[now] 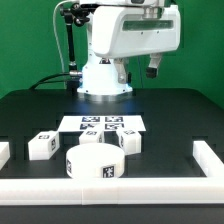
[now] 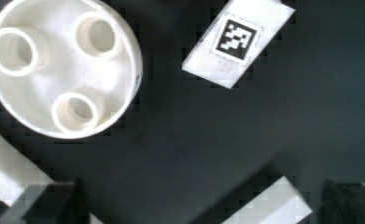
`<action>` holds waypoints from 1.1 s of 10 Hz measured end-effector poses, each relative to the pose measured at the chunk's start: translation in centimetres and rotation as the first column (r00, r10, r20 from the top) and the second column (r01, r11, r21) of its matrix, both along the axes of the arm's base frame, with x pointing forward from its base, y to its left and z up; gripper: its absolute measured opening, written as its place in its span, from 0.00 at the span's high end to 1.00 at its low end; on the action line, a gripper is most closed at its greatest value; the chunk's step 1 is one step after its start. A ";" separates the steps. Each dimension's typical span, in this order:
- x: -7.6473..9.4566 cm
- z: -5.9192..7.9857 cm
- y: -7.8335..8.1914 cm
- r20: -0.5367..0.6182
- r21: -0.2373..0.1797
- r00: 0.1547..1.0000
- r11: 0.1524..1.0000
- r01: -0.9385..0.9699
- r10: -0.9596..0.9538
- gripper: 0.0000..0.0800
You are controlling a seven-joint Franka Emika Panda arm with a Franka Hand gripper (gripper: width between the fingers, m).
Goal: Assemble stool
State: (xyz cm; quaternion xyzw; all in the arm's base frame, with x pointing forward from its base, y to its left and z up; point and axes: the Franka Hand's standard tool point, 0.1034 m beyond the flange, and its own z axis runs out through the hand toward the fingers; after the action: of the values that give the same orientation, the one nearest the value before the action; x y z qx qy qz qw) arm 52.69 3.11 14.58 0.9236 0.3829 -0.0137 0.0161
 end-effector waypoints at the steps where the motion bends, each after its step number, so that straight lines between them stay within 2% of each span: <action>1: 0.0 0.0 0.0 -0.001 0.000 1.000 1.000 0.000 0.000 0.19; 5: 0.0 -0.3 -0.2 -0.004 0.001 1.000 1.000 -0.015 0.015 0.19; 7: 1.2 -2.3 -2.4 -0.023 0.009 0.998 0.998 -0.063 0.063 0.19; 9: 2.5 -4.1 -3.5 -0.028 0.025 0.995 0.995 -0.099 0.099 0.19; 11: 3.6 -6.5 -4.1 -0.038 0.043 0.993 0.993 -0.109 0.110 0.19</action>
Offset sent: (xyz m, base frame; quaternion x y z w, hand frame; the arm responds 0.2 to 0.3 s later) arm 0.0000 0.0000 0.0000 0.0000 0.0000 0.0000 1.0000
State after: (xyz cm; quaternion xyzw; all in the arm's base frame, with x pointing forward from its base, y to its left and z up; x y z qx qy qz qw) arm 56.29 -0.96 8.09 0.9008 0.4335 -0.0237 -0.0098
